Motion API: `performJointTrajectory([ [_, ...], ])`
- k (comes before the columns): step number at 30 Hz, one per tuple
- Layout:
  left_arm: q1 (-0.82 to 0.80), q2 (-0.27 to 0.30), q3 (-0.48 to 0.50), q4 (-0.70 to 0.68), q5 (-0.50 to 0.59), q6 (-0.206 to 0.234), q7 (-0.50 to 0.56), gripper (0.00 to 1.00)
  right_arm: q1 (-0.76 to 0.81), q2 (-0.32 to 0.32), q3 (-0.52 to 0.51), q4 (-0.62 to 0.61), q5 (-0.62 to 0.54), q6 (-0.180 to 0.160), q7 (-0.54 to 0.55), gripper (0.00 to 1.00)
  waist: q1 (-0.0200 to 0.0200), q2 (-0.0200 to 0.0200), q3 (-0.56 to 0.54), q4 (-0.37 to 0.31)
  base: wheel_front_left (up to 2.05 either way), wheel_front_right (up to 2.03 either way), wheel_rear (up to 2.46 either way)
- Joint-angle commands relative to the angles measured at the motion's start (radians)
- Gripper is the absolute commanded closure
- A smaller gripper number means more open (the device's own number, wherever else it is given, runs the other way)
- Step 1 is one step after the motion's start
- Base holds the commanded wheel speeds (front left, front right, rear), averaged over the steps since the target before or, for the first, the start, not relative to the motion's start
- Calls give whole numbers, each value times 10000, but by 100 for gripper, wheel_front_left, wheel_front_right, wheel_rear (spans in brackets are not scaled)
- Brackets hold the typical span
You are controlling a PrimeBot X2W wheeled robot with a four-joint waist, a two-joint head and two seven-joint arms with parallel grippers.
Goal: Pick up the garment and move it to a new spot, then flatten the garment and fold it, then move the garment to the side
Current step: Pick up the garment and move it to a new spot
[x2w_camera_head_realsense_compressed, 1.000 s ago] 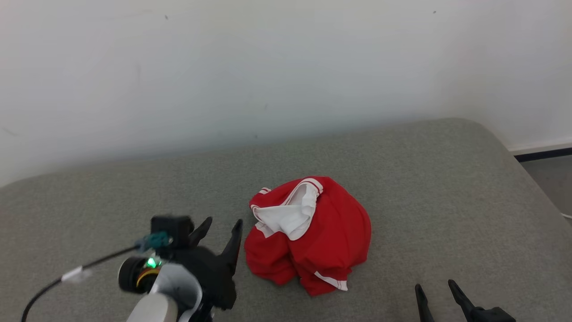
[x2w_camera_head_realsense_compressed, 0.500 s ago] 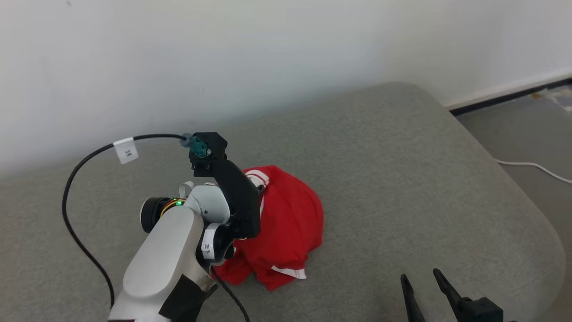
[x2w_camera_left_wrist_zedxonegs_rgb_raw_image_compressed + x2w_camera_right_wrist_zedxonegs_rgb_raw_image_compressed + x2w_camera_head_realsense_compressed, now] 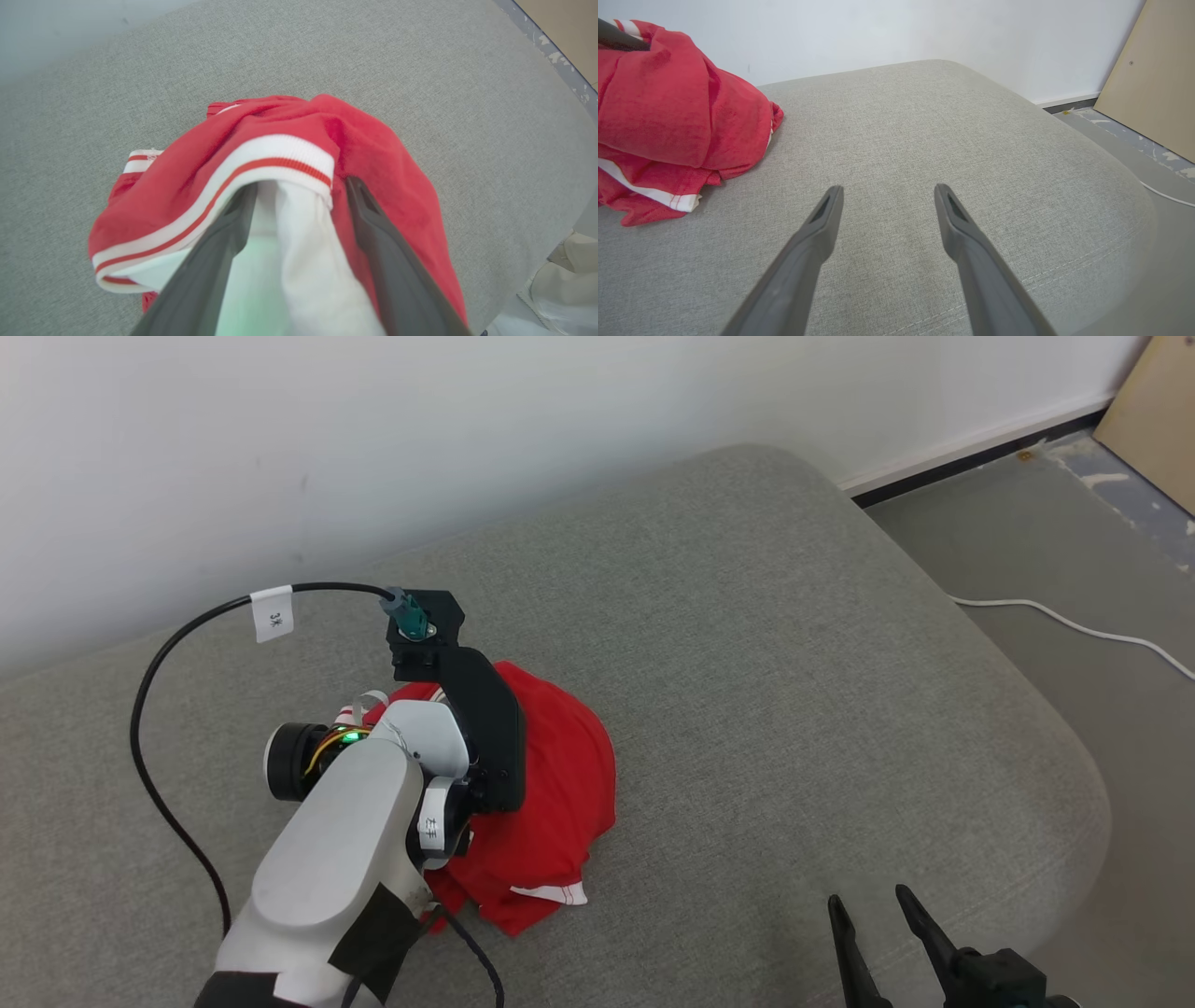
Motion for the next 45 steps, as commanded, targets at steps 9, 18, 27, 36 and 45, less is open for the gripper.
performJointTrajectory([
  [9, -386, -92, 256, -169, -234, -124, -1111, 100, -244, -6, 178, 155, 50, 5, -77, 0, -2, -2, -151, 235, 0, 0, 0],
  [18, -1299, -196, 594, -897, -516, -646, -2867, 100, 41, -3, -42, 121, -110, 5, 3, 0, -2, -2, -432, 906, 0, 0, 0],
  [27, -2369, 454, 1387, -2190, -1492, -1507, -2489, 100, -90, -6, 147, 56, 101, 5, -18, 0, -2, -2, -741, 1673, 0, 0, 0],
  [36, -2845, 1766, 1912, -2605, -1437, -1562, -1890, 100, 200, -6, 111, 105, 234, 5, -128, 0, -2, -2, -871, 2266, 0, 0, 0],
  [45, -1969, 3224, 2500, -2816, -1244, -1505, -1933, 100, 321, -6, 196, -252, 135, 5, -66, 0, -2, -2, -811, 3710, 0, 0, 0],
])
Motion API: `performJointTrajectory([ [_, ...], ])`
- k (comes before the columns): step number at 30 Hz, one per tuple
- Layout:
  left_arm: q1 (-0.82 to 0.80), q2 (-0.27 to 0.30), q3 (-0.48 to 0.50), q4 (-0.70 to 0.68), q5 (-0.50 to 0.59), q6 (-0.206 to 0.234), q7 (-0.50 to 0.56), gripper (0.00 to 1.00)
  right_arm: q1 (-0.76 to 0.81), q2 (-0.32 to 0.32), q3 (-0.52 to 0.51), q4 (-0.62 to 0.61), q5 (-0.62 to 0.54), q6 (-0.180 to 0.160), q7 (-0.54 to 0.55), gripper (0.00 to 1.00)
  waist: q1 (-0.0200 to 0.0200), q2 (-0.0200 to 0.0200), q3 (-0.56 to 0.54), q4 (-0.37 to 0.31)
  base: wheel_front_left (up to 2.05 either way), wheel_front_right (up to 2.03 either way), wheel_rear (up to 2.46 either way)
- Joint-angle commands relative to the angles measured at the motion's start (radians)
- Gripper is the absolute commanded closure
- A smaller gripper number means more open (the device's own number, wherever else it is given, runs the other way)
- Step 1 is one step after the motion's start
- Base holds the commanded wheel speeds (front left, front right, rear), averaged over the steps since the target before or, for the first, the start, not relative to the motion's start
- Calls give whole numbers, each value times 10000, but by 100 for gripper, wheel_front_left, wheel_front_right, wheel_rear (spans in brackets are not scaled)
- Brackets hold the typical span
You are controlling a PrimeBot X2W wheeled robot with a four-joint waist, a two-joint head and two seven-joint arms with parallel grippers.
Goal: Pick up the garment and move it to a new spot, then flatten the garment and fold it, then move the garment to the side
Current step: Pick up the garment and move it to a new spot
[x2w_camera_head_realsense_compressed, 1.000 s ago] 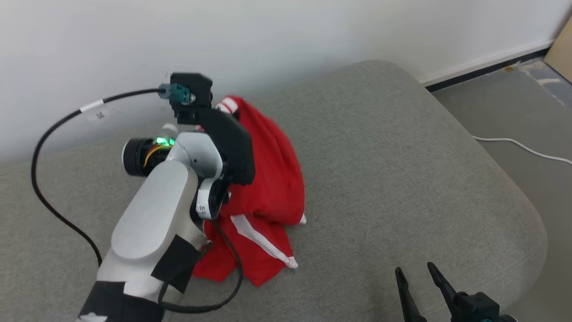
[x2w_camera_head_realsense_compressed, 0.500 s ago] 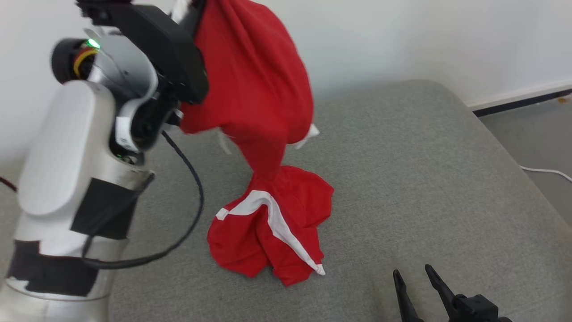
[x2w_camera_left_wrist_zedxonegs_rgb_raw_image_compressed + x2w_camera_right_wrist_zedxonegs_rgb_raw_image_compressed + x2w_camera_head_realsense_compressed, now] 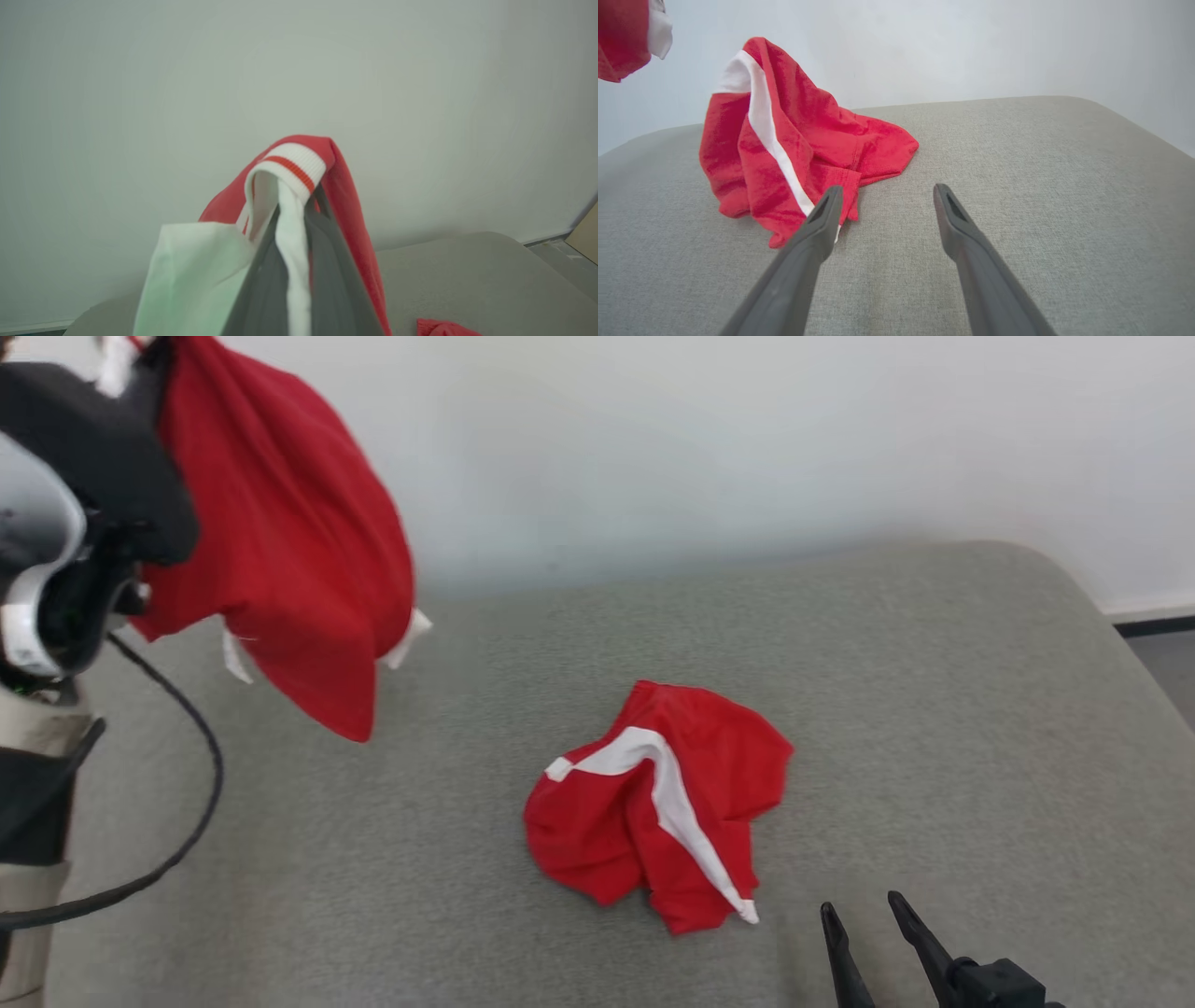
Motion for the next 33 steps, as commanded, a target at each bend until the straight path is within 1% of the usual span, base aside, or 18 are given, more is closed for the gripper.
performJointTrajectory([
  [1, 177, 160, 200, -43, 24, 52, -231, 100, 51, -8, 31, -104, -54, 5, 53, 0, 0, -1, 76, 804, 0, 0, 0],
  [7, 803, 693, 644, 284, 238, 44, -1215, 100, -192, -6, 252, -652, -260, 5, 309, 0, 0, -1, 476, 1811, 0, 0, 0],
  [11, 1088, 1038, 870, 577, 368, -87, -1923, 100, -437, -8, 491, -1081, -441, 5, 535, 0, 0, -1, 908, 2153, 0, 0, 0],
  [12, 1091, 1143, 987, 630, 414, -33, -2134, 100, -497, -9, 541, -1216, -478, 5, 608, 0, 0, -1, 1050, 2189, 0, 0, 0],
  [15, 1282, 1349, 1346, 899, 224, -48, -2679, 100, -750, -9, 721, -1540, -616, 5, 777, 0, 0, -1, 1529, 2192, 0, 0, 0],
  [19, 1580, 1722, 1820, 1294, 314, 29, -3449, 100, -977, -12, 922, -1976, -820, 5, 1030, 0, 0, -1, 2289, 2004, 0, 0, 0],
  [23, 1946, 1908, 2116, 1907, 396, 142, -4196, 100, -1120, -11, 849, -2432, -1046, 5, 1245, 0, 0, -1, 3091, 1817, 0, 0, 0],
  [28, 2307, 1744, 2231, 3026, 452, 271, -5043, 100, -1277, -12, 857, -2700, -1147, 5, 1364, 0, 0, -1, 3643, 1481, 0, 0, 0],
  [30, 2363, 1653, 2210, 3253, 402, 241, -5135, 100, -1272, -11, 842, -2726, -1135, 5, 1351, 0, 0, -1, 3690, 1422, 0, 0, 0],
  [32, 2466, 1444, 2143, 3693, 320, 170, -5284, 100, -1221, -10, 807, -2735, -1083, 5, 1327, 0, 0, -1, 3756, 1326, 0, 0, 0],
  [33, 2522, 1218, 2033, 4128, 295, 126, -5351, 100, -1176, -10, 766, -2689, -1064, 5, 1303, 0, 0, -1, 3728, 1282, 0, 0, 0],
])
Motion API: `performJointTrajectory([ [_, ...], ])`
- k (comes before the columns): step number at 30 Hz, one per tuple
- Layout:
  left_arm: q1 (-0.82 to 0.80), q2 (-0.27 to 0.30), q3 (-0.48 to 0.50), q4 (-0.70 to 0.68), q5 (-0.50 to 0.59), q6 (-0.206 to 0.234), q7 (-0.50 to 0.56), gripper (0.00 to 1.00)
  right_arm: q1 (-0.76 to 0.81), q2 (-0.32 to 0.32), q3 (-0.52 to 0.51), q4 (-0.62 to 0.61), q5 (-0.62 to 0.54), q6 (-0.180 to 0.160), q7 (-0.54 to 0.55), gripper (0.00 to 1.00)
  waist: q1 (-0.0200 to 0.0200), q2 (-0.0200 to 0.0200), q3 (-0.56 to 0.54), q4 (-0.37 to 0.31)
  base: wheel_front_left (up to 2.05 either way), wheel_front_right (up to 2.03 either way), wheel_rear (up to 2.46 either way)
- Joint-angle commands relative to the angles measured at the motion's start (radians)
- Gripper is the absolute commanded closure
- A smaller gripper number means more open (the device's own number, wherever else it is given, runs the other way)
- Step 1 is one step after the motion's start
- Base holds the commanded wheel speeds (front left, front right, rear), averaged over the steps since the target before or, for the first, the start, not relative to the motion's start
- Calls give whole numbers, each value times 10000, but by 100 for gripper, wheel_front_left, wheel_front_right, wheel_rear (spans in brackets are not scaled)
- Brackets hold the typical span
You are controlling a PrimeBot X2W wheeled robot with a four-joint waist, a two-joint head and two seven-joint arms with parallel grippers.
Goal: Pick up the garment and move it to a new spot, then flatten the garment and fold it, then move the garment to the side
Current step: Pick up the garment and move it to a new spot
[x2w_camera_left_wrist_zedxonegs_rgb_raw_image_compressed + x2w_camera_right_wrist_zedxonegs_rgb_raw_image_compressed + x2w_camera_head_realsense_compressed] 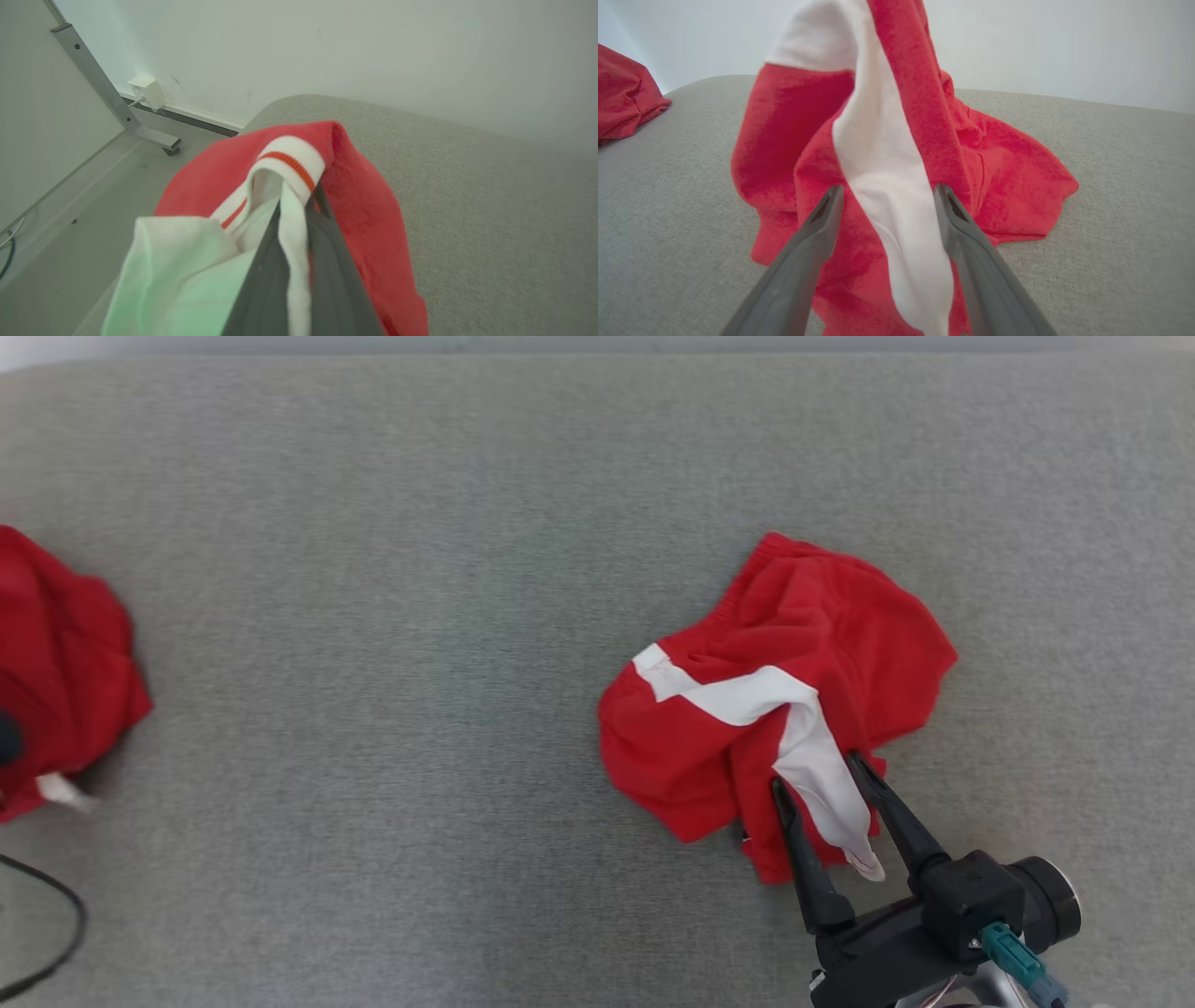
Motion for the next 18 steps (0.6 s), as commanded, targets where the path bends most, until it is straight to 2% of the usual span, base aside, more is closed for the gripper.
performJointTrajectory([
  [1, 113, -59, -15, 126, -105, -35, -23, 100, 67, -14, -12, 24, 66, 5, -27, 0, -2, -2, 152, -258, 0, 0, 0],
  [2, 133, -99, -102, 320, -89, -72, 11, 87, 76, -14, -14, 54, 79, 5, -42, 0, -2, -2, 84, -278, 0, 0, 0],
  [3, 148, -112, -219, 455, 42, -176, -66, 54, 76, -14, -22, 72, 106, 5, -68, 0, -2, -2, 16, -294, 0, 0, 0],
  [4, 159, -174, -311, 611, 91, -219, -116, 0, 61, -14, -26, 98, 137, 5, -108, 0, -2, -2, -83, -306, 0, 0, 0],
  [7, 182, -357, -560, 944, 221, -328, -163, 0, 56, -14, 1, 239, 268, 5, -150, 0, -2, -2, -446, -299, 0, 0, 0],
  [10, 405, -378, -563, 1088, 243, -162, -376, 0, 167, -14, 108, 456, 408, 5, -204, 0, -2, -2, -943, -296, 0, 0, 0],
  [14, 897, -629, -728, 481, 461, -62, -1163, 0, 462, -15, 65, 714, 511, 5, -232, 0, -2, -2, -1838, -229, 0, 0, 0],
  [16, 1359, -566, -940, 104, 794, 136, -1478, 0, 683, -12, 36, 794, 421, 5, -188, 0, -2, -2, -2272, -212, 0, 0, 0],
  [18, 1859, -806, -860, -370, 635, 302, -1673, 0, 938, -12, -58, 784, 334, 5, -114, 0, -2, -2, -2687, -253, 0, 0, 0],
])
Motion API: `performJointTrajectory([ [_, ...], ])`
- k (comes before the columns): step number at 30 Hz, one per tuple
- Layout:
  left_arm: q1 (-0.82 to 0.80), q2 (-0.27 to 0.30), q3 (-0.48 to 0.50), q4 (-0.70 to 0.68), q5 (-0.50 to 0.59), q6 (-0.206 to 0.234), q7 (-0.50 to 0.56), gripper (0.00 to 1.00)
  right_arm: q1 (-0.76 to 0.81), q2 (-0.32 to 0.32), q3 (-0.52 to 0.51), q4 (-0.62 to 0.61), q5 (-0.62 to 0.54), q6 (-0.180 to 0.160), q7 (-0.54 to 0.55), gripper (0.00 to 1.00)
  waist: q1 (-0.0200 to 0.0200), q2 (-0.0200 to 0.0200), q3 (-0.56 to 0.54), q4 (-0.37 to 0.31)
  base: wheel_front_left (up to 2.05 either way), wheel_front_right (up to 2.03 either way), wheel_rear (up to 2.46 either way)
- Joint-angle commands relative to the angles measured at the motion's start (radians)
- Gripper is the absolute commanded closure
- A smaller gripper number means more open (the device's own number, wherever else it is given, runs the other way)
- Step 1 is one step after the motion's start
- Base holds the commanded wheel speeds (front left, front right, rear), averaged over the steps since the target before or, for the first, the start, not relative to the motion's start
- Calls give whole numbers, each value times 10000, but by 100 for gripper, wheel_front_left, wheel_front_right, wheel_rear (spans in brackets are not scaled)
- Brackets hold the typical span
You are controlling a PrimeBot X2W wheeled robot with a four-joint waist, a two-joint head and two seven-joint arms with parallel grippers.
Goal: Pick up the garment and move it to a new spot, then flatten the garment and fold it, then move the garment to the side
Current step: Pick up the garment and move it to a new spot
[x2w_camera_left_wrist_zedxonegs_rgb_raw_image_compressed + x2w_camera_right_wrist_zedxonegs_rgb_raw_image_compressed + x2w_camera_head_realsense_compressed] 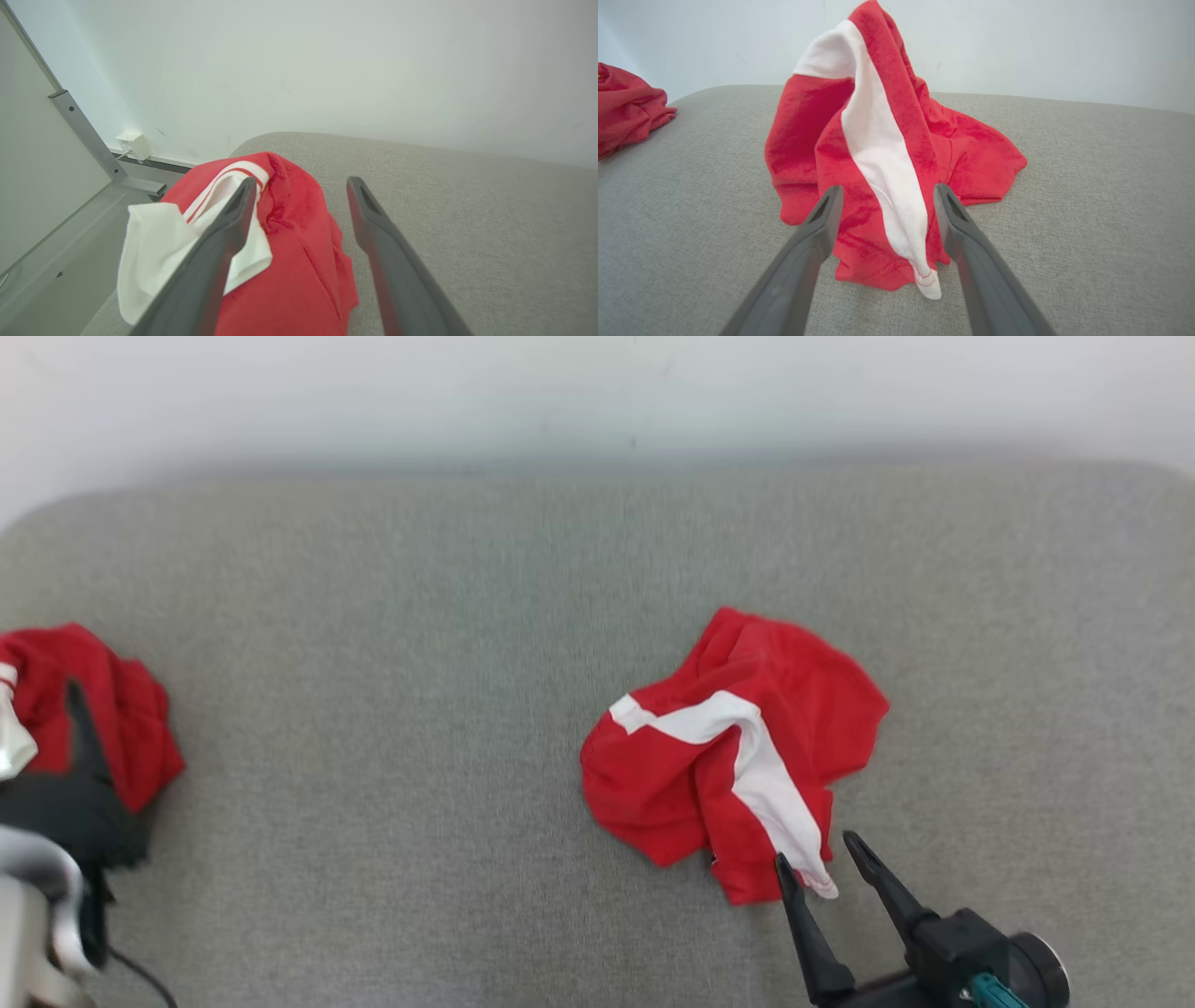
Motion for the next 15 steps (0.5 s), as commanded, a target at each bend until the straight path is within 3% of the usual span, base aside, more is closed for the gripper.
performJointTrajectory([
  [1, 381, -50, -61, -205, 54, 86, -112, 0, 196, -15, -87, -41, -72, 5, 12, 0, 2, 0, -1121, 13, 0, 0, 0],
  [10, 3378, -631, -309, -3345, 526, 1081, -802, 0, 1145, -87, -849, -523, -209, 5, 325, 0, 2, 0, -2325, -595, 0, 0, 0],
  [15, 4809, -1136, -590, -4941, 699, 1275, -1074, 0, 1226, -140, -1333, -702, -272, 5, 335, 0, 2, 0, -2667, -976, 0, 0, 0],
])
